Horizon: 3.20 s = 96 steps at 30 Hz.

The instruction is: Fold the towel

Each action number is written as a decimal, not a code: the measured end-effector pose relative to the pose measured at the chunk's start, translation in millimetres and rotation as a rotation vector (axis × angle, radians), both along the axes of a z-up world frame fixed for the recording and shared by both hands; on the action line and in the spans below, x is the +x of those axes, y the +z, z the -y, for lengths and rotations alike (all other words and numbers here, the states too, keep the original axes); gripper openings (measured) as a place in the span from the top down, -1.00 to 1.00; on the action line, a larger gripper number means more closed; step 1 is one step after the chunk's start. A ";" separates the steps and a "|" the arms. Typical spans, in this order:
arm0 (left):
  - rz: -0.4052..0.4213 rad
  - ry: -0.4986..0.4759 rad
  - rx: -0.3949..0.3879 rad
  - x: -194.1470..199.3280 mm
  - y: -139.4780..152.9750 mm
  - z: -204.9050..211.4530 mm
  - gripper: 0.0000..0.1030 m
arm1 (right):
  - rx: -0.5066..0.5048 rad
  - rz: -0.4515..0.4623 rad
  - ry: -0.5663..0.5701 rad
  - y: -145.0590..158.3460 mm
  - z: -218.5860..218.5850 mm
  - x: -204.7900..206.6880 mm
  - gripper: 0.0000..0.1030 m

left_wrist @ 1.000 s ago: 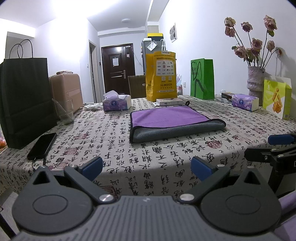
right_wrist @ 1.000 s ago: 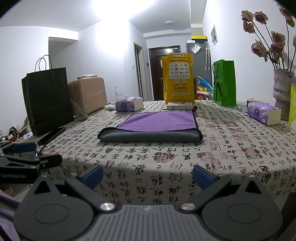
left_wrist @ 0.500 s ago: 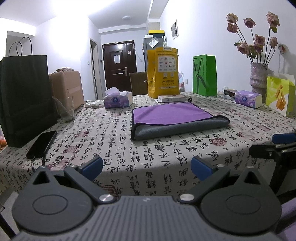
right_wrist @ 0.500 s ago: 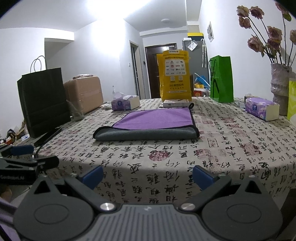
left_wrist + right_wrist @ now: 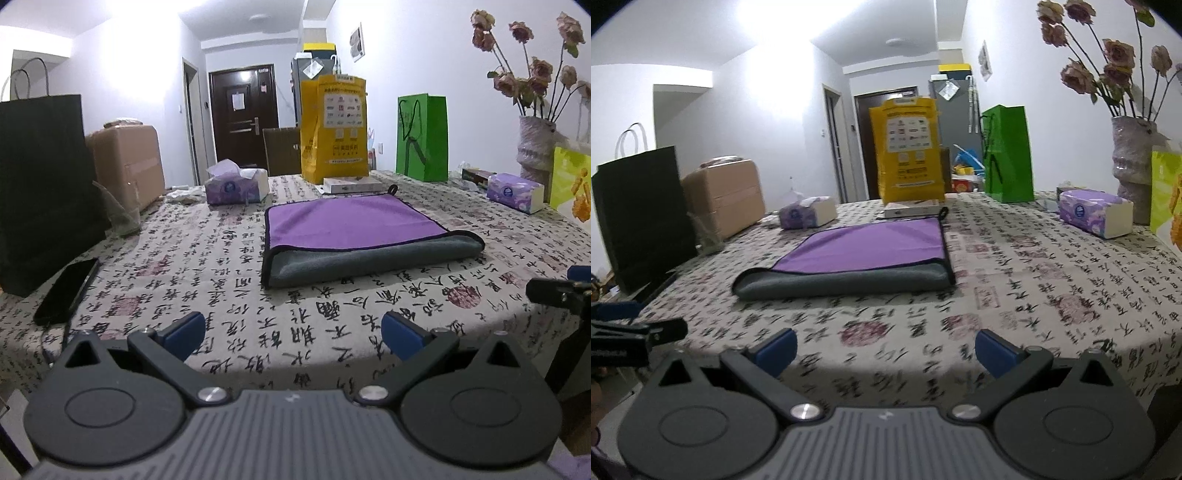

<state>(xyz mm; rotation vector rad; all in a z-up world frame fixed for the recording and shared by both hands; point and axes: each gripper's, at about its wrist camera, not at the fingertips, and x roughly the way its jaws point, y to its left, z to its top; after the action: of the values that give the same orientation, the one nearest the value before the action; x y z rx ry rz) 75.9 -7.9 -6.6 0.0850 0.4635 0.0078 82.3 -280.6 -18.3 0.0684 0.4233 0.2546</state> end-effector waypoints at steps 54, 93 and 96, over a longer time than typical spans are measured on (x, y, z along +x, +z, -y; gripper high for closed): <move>-0.042 0.045 -0.065 208.2 5.1 -26.6 0.88 | -0.123 -0.031 0.065 13.1 -1.8 224.2 0.91; -0.158 0.008 -0.067 431.0 -7.0 -56.1 0.87 | -0.123 -0.134 0.059 7.5 -21.6 453.8 0.90; -0.178 0.004 -0.057 435.5 -20.6 -55.1 0.87 | -0.111 -0.159 0.053 -3.3 -19.3 459.2 0.89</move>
<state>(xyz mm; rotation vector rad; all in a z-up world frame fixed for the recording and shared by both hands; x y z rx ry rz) 511.4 47.2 -27.2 0.0283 0.6418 -0.0091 541.5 -261.3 -21.6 -0.0320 0.5972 0.2779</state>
